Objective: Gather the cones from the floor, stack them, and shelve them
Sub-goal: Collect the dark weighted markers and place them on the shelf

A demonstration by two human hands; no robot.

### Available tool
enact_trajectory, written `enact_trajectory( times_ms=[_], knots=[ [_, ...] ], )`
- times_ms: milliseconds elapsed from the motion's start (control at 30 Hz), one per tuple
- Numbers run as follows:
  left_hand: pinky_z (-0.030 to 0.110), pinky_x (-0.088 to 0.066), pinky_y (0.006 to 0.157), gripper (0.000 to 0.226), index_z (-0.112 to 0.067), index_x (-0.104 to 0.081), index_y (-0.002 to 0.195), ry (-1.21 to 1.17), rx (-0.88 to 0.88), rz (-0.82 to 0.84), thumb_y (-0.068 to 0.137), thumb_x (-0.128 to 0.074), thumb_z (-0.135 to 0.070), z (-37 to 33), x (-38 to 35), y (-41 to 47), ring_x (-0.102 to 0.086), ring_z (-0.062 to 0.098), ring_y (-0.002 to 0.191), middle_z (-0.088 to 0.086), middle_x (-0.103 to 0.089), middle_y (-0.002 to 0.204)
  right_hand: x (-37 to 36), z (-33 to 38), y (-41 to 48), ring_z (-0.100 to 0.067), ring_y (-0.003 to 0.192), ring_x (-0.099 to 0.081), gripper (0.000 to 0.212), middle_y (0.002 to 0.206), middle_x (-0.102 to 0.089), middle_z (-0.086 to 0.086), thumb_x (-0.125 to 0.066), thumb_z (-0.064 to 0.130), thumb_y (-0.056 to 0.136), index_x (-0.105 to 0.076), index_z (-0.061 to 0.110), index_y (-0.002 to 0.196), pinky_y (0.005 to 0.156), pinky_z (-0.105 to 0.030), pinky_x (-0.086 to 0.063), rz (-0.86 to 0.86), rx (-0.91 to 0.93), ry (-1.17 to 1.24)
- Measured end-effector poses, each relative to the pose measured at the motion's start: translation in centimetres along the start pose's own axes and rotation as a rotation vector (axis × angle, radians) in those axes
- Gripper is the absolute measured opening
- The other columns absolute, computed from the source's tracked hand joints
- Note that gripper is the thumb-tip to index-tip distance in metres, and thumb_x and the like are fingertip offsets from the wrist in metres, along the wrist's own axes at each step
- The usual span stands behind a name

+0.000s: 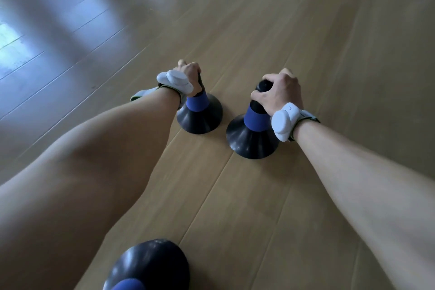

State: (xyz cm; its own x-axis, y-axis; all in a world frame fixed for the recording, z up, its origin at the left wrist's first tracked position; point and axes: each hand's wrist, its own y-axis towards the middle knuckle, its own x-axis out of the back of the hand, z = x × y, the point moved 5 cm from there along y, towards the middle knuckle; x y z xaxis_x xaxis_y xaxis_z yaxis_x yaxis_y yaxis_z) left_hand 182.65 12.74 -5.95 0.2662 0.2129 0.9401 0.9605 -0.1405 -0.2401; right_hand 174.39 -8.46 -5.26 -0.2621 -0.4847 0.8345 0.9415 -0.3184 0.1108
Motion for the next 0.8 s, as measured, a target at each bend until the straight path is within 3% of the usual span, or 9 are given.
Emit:
enact_trajectory(
  times_ms=[100, 267, 400, 467, 533, 600, 633, 700, 800],
  knots=[
    [0.039, -0.045, 0.093, 0.071, -0.012, -0.053, 0.127, 0.025, 0.015, -0.043, 0.061, -0.053, -0.038, 0.4, 0.3, -1.3, -0.053, 0.034, 0.115, 0.015, -0.052, 0.13, 0.4, 0.4, -0.8, -0.026, 0.072, -0.048, 0.017, 0.093, -0.047, -0.004, -0.069, 0.027, 0.071, -0.067, 0.013, 0.08, 0.063, -0.024, -0.034, 0.007, -0.016, -0.015],
    [0.041, -0.044, 0.096, 0.079, -0.011, -0.051, 0.128, -0.055, 0.063, -0.138, 0.053, -0.049, -0.037, 1.7, 3.2, -4.6, -0.053, 0.035, 0.117, 0.016, -0.053, 0.129, 1.5, 1.6, -2.6, -0.03, 0.097, -0.061, 0.042, 0.118, -0.055, -0.006, -0.071, 0.026, 0.075, -0.064, 0.018, 0.115, 0.08, -0.029, -0.046, 0.026, 0.005, 0.008],
    [0.042, -0.041, 0.099, 0.08, -0.009, -0.049, 0.129, -0.115, 0.128, -0.23, 0.054, -0.049, -0.035, 2.9, 6.7, -10.3, -0.051, 0.033, 0.119, 0.014, -0.053, 0.125, 3.3, 3.7, -5.3, -0.029, 0.102, -0.06, 0.044, 0.121, -0.054, -0.006, -0.07, 0.022, 0.075, -0.061, 0.015, 0.117, 0.086, -0.031, -0.046, 0.046, 0.056, 0.082],
    [0.041, -0.037, 0.104, 0.083, -0.006, -0.045, 0.134, -0.187, 0.172, -0.3, 0.055, -0.049, -0.033, 4.0, 9.0, -14.4, -0.048, 0.022, 0.112, 0.002, -0.043, 0.113, 5.0, 5.8, -7.3, -0.029, 0.105, -0.059, 0.046, 0.122, -0.055, -0.006, -0.069, 0.022, 0.075, -0.06, 0.015, 0.12, 0.089, -0.031, -0.045, 0.056, 0.12, 0.108],
    [0.033, -0.038, 0.103, 0.086, -0.004, -0.041, 0.137, -0.236, 0.221, -0.381, 0.056, -0.048, -0.032, 5.5, 11.2, -19.4, -0.039, 0.005, 0.089, -0.011, -0.033, 0.098, 6.7, 8.0, -9.6, -0.028, 0.106, -0.059, 0.047, 0.123, -0.055, -0.007, -0.069, 0.023, 0.075, -0.059, 0.014, 0.121, 0.09, -0.031, -0.044, 0.068, 0.2, 0.143],
    [0.011, -0.037, 0.085, 0.085, -0.005, -0.043, 0.137, -0.243, 0.269, -0.467, 0.056, -0.048, -0.031, 5.9, 13.3, -23.0, -0.03, -0.005, 0.074, -0.018, -0.026, 0.08, 7.7, 9.3, -10.7, -0.028, 0.106, -0.059, 0.047, 0.124, -0.055, -0.007, -0.07, 0.023, 0.076, -0.06, 0.014, 0.121, 0.088, -0.029, -0.044, 0.061, 0.23, 0.161],
    [0.011, -0.036, 0.08, 0.082, -0.007, -0.045, 0.136, -0.228, 0.314, -0.517, 0.058, -0.051, -0.031, 6.1, 14.4, -25.6, -0.035, -0.005, 0.079, -0.019, -0.031, 0.081, 8.1, 10.1, -11.8, -0.028, 0.106, -0.059, 0.046, 0.124, -0.055, -0.007, -0.069, 0.024, 0.076, -0.06, 0.014, 0.121, 0.089, -0.029, -0.044, 0.067, 0.253, 0.173],
    [0.026, -0.038, 0.094, 0.067, -0.012, -0.048, 0.134, -0.138, 0.422, -0.604, 0.071, -0.065, -0.026, 7.0, 16.6, -31.0, -0.05, 0.015, 0.109, -0.003, -0.056, 0.107, 9.4, 12.1, -14.6, -0.029, 0.106, -0.059, 0.043, 0.124, -0.055, -0.008, -0.068, 0.023, 0.077, -0.062, 0.014, 0.118, 0.089, -0.03, -0.045, 0.08, 0.32, 0.202],
    [0.035, -0.037, 0.101, 0.056, -0.013, -0.047, 0.136, -0.06, 0.499, -0.665, 0.083, -0.066, -0.014, 8.4, 19.1, -38.5, -0.045, 0.03, 0.127, 0.014, -0.051, 0.134, 11.9, 15.0, -18.7, -0.032, 0.104, -0.059, 0.037, 0.122, -0.056, -0.011, -0.065, 0.024, 0.078, -0.064, 0.014, 0.114, 0.089, -0.031, -0.045, 0.082, 0.392, 0.277]
  ],
)
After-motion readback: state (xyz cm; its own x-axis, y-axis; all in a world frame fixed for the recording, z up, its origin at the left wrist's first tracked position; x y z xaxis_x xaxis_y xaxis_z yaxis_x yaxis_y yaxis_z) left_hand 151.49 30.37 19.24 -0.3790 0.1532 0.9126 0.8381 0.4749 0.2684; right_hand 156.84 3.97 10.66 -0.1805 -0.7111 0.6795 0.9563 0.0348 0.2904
